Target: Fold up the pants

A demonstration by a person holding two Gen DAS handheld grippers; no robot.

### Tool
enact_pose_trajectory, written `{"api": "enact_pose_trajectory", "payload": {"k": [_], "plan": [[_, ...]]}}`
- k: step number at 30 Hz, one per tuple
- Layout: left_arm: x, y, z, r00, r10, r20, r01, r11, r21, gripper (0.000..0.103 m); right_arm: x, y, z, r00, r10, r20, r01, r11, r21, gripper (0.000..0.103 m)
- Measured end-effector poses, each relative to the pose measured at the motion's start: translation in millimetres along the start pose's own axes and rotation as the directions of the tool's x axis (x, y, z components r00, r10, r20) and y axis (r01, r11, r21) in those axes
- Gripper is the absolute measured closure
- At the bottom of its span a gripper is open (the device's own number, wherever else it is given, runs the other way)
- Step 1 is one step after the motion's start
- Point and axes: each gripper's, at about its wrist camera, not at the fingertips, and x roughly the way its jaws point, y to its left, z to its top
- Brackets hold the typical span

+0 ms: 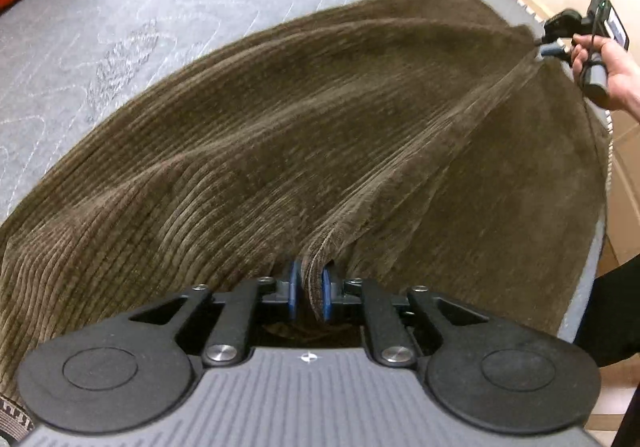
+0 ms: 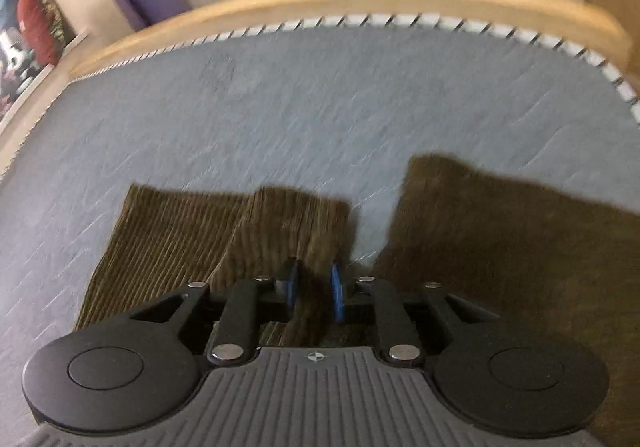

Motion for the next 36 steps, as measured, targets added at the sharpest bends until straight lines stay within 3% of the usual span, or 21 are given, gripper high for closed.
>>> {"api": "enact_pose_trajectory", "payload": {"k": [2, 4, 7, 9, 11, 12, 14, 20, 22, 23, 24, 25, 27, 31, 33, 35, 36], "plan": [[-8.6, 4.5, 1.8, 0.999, -0.034, 0.039, 0.036, 0.999, -0.029, 0.076, -11.9, 0.2, 2.8, 0.996, -0.056, 0.063, 0.056, 0.998, 0.000, 0.082], [-22.6, 10.6, 1.1, 0.993, -0.056, 0.107, 0.065, 0.995, -0.077, 0.071, -26.8, 6.5, 3.9, 0.989, -0.053, 0.135, 0.055, 0.998, -0.011, 0.079], [-35.9, 23.7, 4.9, 0.977, -0.084, 0.195, 0.117, 0.979, -0.166, 0.071, -40.1, 30.8, 5.4, 0.984, 0.111, 0.139, -0.101, 0.992, -0.077, 0.072], [-40.3, 27.9, 8.5, 0.971, -0.079, 0.224, 0.126, 0.971, -0.202, 0.071, -44.7, 57.1, 0.4, 0.956, 0.288, 0.060, -0.278, 0.950, -0.139, 0.058], [-43.4, 27.6, 10.9, 0.972, -0.050, 0.229, 0.098, 0.974, -0.202, 0.071, -46.0, 87.4, -11.1, 0.906, 0.419, -0.057, -0.422, 0.886, -0.189, 0.049], [-44.5, 28.5, 10.7, 0.973, -0.032, 0.229, 0.079, 0.976, -0.201, 0.071, -42.6, 104.7, -21.0, 0.876, 0.465, -0.128, -0.482, 0.854, -0.195, 0.044], [-47.9, 32.7, 9.7, 0.974, -0.004, 0.228, 0.053, 0.976, -0.210, 0.071, -29.3, 132.2, -41.9, 0.849, 0.472, -0.239, -0.518, 0.834, -0.191, 0.041], [-76.6, 51.9, -5.6, 0.965, 0.047, 0.257, 0.021, 0.967, -0.255, 0.071, 36.1, 185.1, -84.3, 0.895, 0.285, -0.344, -0.348, 0.927, -0.139, 0.040], [-86.1, 58.7, -10.8, 0.962, 0.065, 0.266, 0.004, 0.968, -0.251, 0.071, 37.6, 199.7, -90.5, 0.933, 0.237, -0.272, -0.291, 0.940, -0.179, 0.040], [-90.7, 63.4, -13.9, 0.960, 0.081, 0.269, -0.011, 0.967, -0.253, 0.071, 37.5, 212.1, -92.4, 0.953, 0.189, -0.238, -0.245, 0.941, -0.233, 0.048], [-93.6, 67.3, -15.8, 0.959, 0.092, 0.269, -0.021, 0.966, -0.258, 0.071, 39.0, 222.0, -94.8, 0.969, 0.138, -0.204, -0.193, 0.940, -0.281, 0.076], [-95.7, 73.0, -18.3, 0.959, 0.102, 0.266, -0.029, 0.964, -0.266, 0.071, 41.9, 230.4, -97.6, 0.983, 0.072, -0.168, -0.125, 0.936, -0.329, 0.089], [-97.9, 86.7, -25.2, 0.960, 0.122, 0.251, -0.047, 0.958, -0.284, 0.071, 47.4, 235.2, -98.4, 0.988, 0.056, -0.147, -0.102, 0.940, -0.326, 0.098], [-92.9, 119.3, -40.4, 0.967, 0.194, 0.166, -0.128, 0.931, -0.343, 0.071, 44.6, 227.5, -75.6, 0.966, 0.259, -0.028, -0.260, 0.950, -0.173, 0.098], [-87.5, 134.2, -48.0, 0.967, 0.231, 0.106, -0.178, 0.913, -0.368, 0.071, 54.8, 231.4, -73.5, 0.965, 0.256, -0.058, -0.263, 0.947, -0.184, 0.092], [-83.1, 149.8, -54.2, 0.963, 0.263, 0.057, -0.223, 0.897, -0.382, 0.071, 66.9, 232.0, -80.6, 0.971, 0.197, -0.137, -0.226, 0.945, -0.237, 0.090], [-81.1, 158.4, -58.3, 0.961, 0.275, 0.040, -0.238, 0.890, -0.390, 0.071, 61.3, 229.8, -82.6, 0.974, 0.196, -0.115, -0.221, 0.936, -0.273, 0.082]]}}
